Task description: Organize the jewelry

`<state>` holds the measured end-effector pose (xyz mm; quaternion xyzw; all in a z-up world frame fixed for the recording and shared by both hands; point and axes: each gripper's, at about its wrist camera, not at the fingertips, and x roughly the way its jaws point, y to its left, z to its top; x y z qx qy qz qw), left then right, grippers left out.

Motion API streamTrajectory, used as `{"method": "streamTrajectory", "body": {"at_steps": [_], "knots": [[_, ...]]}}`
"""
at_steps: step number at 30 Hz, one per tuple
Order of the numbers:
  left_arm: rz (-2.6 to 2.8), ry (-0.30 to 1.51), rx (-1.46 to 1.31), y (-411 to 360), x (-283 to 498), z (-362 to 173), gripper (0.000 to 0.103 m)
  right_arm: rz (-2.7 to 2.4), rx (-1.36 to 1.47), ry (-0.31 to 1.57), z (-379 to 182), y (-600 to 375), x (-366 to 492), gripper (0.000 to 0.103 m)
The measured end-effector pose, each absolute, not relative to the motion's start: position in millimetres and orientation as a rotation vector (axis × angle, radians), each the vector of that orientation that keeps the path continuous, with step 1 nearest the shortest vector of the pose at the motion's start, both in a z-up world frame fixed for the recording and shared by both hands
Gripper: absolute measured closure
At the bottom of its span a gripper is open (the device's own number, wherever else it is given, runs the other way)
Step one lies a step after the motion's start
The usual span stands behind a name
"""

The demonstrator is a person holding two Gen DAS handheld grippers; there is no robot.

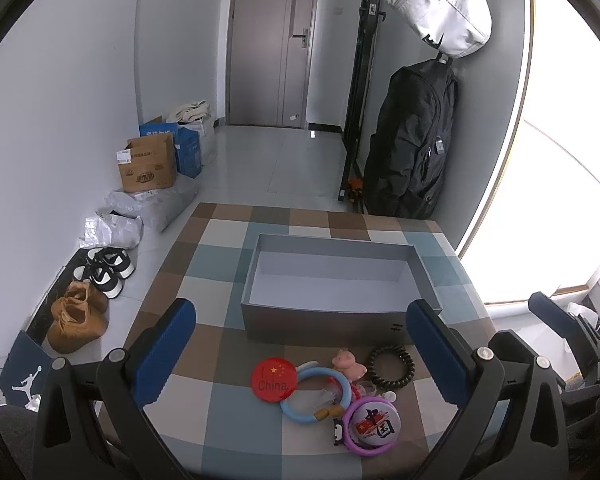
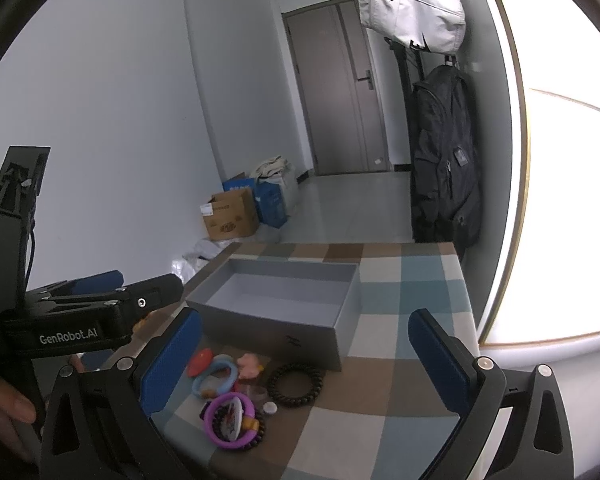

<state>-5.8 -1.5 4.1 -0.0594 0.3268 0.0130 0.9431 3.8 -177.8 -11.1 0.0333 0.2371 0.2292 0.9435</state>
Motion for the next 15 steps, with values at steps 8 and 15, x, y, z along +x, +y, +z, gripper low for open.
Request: {"method": "streamTrajectory", "body": {"at_steps": [8,15], "knots": [[0.021,0.660,-0.129,-0.1,-7.6,5.1,0.001,0.467,0.067,0.484,-12.7,-178.1,2.3,0.000],[0.019,0.662,-0.129,-1.8,-8.6,5.4,0.001,0.466,0.066,0.484,-12.5,-178.1,2.3,0.000]]}}
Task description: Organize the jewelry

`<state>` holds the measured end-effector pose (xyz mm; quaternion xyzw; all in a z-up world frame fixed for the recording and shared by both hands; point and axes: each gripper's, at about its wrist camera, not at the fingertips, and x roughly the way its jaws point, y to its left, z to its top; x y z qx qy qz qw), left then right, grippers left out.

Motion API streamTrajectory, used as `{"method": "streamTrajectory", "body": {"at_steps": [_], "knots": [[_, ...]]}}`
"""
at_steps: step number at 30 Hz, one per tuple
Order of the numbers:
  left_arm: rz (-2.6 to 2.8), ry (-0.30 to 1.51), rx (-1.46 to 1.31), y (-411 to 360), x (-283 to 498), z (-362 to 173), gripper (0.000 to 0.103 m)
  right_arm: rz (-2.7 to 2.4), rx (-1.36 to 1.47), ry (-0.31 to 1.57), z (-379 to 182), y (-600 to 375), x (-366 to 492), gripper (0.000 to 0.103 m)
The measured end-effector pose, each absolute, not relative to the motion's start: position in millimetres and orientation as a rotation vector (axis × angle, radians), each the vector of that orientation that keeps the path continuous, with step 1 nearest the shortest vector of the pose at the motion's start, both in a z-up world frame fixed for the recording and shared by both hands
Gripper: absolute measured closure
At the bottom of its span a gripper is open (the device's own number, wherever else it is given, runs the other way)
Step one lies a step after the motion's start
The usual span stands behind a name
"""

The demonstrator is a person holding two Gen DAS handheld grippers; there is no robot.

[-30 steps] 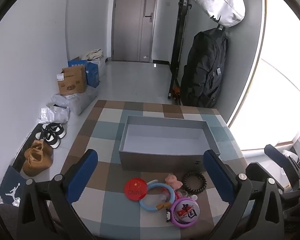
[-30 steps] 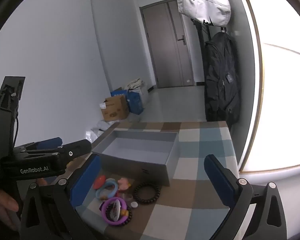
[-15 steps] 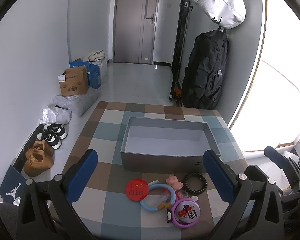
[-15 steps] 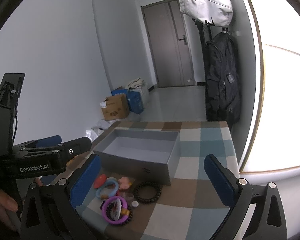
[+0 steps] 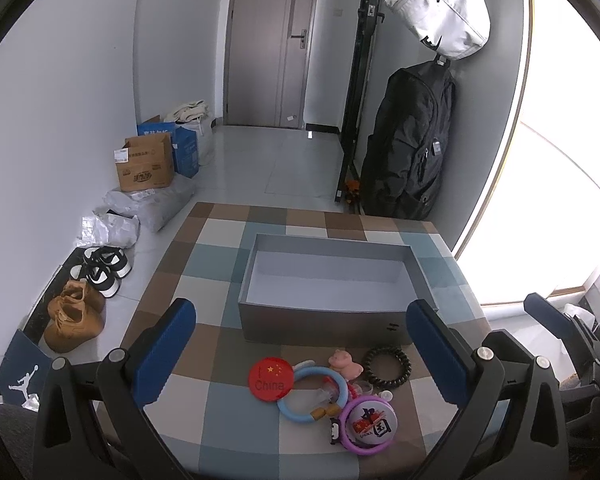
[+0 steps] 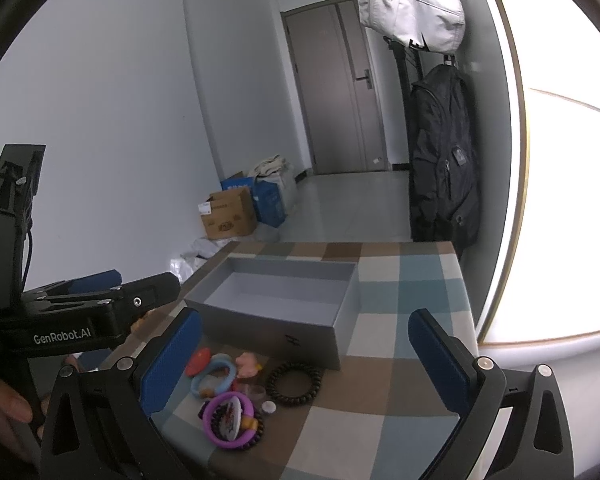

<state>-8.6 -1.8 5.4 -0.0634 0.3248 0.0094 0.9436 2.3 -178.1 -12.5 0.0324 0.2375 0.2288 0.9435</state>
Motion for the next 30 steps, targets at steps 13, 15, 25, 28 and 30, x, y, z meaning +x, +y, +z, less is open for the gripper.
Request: {"method": "streamTrajectory", "body": {"at_steps": [13,15,25,28,30], "knots": [[0.021,0.669,-0.120,-6.0,-7.8,3.7,0.001,0.467,0.073,0.483,-13.4,-177.8,2.2,0.000],[0.018,0.671,-0.122,-5.3,-7.2,3.7,0.001,0.466,0.071,0.484,-13.0,-177.5,2.4,0.000],[0.018,0.676,-0.125,-4.4,-6.8,3.2,0.001,0.465,0.073,0.495,-15.8,-177.0,2.8,0.000],[0.016,0.683,-0.127,-4.0,-6.3,1.9,0.001,0.467,0.068,0.498,-16.6,-175.8,3.0,0.000],[0.014,0.689,-0.130,-3.3,-4.9,0.7,0.001,0.469,0.064,0.502,-17.7,-174.7,3.1,0.000]]}}
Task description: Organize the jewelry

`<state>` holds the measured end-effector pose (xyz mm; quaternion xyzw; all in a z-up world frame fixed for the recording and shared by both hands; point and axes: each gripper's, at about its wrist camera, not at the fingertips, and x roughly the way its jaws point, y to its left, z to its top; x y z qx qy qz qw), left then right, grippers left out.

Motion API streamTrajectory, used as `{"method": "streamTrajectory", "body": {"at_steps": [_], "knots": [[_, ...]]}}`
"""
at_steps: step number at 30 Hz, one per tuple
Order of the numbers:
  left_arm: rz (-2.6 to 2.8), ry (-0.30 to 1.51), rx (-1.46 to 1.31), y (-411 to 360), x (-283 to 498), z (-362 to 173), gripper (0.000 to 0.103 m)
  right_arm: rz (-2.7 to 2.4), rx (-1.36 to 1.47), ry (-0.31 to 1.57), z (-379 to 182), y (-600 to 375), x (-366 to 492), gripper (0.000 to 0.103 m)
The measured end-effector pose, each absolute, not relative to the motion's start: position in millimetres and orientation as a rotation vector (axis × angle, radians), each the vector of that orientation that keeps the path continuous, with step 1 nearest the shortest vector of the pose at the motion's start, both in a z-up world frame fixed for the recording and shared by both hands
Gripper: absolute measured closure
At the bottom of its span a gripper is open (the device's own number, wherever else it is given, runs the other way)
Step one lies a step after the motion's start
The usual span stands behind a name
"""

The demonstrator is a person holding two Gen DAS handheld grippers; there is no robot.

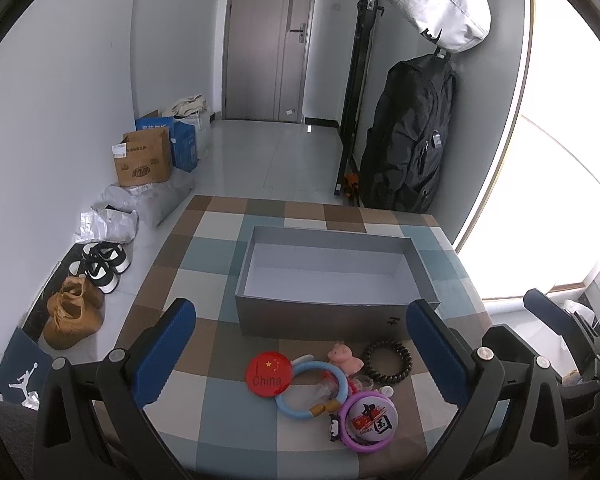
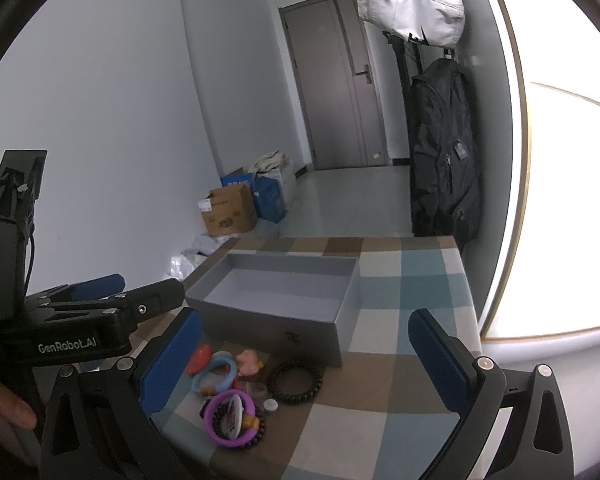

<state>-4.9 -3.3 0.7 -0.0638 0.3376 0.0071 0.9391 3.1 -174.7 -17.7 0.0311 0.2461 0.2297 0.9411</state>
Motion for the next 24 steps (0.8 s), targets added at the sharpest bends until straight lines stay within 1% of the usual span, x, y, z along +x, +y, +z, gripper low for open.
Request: {"method": "streamTrajectory", "body": {"at_steps": [8,17,24], "knots": [[0.034,0.749,-0.153,10.1,2.8,-6.2,0.001,0.512,0.036,0.610,-27.2,-163.4,9.6,0.000],[0.092,0.868,-0.289,49.8,16.7,-21.8,0.001,0.613,-0.030,0.776,-51.4,-137.0,6.8,0.000],[0.104,0.904,-0.306,56.4,17.3,-25.1,0.001,0.680,-0.087,0.887,-71.0,-114.9,2.6,0.002]]}}
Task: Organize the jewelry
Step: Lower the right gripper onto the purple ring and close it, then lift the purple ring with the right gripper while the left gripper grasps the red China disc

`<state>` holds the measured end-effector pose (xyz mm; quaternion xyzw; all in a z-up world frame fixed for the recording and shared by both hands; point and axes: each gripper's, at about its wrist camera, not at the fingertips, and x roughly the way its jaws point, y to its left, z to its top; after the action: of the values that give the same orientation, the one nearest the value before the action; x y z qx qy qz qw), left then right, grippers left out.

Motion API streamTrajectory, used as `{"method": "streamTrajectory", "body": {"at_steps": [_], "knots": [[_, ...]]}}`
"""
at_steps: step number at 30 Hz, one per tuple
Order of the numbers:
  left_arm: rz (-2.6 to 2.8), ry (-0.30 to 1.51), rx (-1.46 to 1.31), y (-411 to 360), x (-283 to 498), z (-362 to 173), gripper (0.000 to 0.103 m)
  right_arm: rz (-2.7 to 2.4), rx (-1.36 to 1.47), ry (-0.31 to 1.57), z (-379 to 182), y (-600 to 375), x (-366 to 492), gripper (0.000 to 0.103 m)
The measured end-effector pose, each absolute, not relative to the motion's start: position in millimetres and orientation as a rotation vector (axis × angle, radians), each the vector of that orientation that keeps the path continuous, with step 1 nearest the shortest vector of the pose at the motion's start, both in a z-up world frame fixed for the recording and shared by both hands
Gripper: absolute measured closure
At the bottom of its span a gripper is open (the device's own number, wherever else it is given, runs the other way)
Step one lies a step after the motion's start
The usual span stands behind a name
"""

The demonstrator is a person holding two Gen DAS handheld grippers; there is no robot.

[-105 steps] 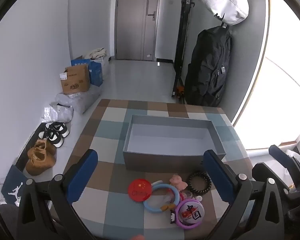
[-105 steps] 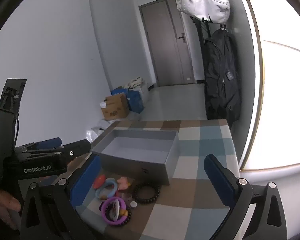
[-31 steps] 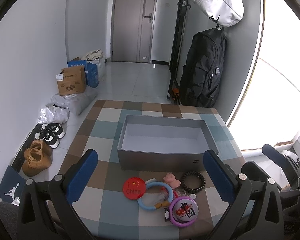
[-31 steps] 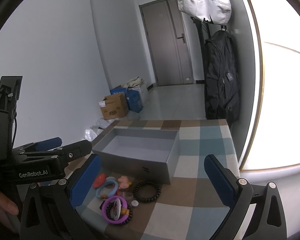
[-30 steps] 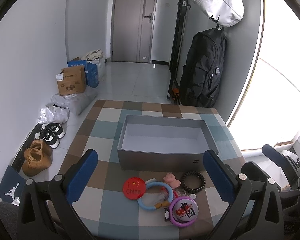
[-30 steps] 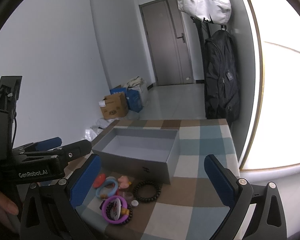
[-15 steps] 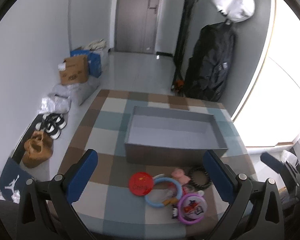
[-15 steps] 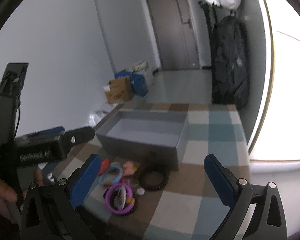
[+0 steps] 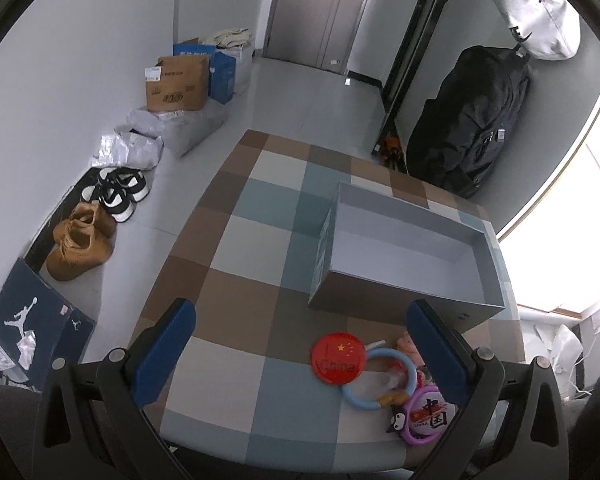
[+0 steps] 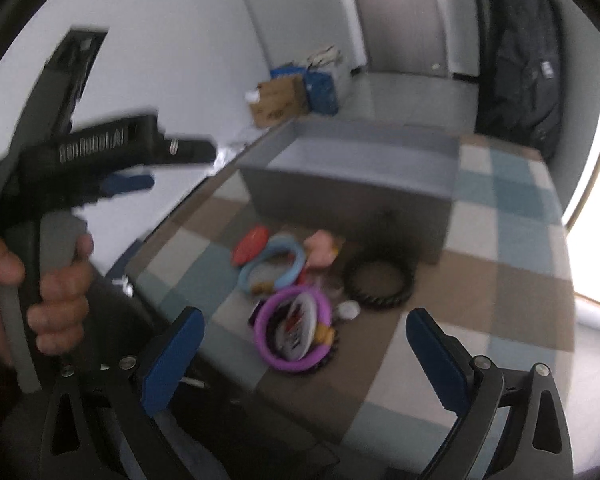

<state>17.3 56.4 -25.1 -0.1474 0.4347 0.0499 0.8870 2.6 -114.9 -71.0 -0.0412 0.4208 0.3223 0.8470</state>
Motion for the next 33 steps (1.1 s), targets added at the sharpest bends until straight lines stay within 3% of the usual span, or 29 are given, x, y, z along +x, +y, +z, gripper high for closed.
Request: {"method": "streamTrajectory", "body": {"at_steps": [2,7,15,33], "knots": [[0.104,0.911,-0.316,60.2,18.0,-26.1,0.001,0.686,-0.129,0.914,-80.3,-106.3,0.5,0.006],[0.099,0.920,-0.325,64.0,20.4,-27.0,0.001,0.657,-0.228,0.946,-96.2,-90.7,0.4,0.027],[0.092,0.936,-0.331,66.8,21.8,-30.1,0.001,0.654,-0.196,0.918,-92.5,-95.4,3.0,0.051],[0.155,0.980,-0.284,69.3,23.7,-39.8,0.001,0.648,-0.048,0.824,-64.5,-116.9,11.1,0.055]]}}
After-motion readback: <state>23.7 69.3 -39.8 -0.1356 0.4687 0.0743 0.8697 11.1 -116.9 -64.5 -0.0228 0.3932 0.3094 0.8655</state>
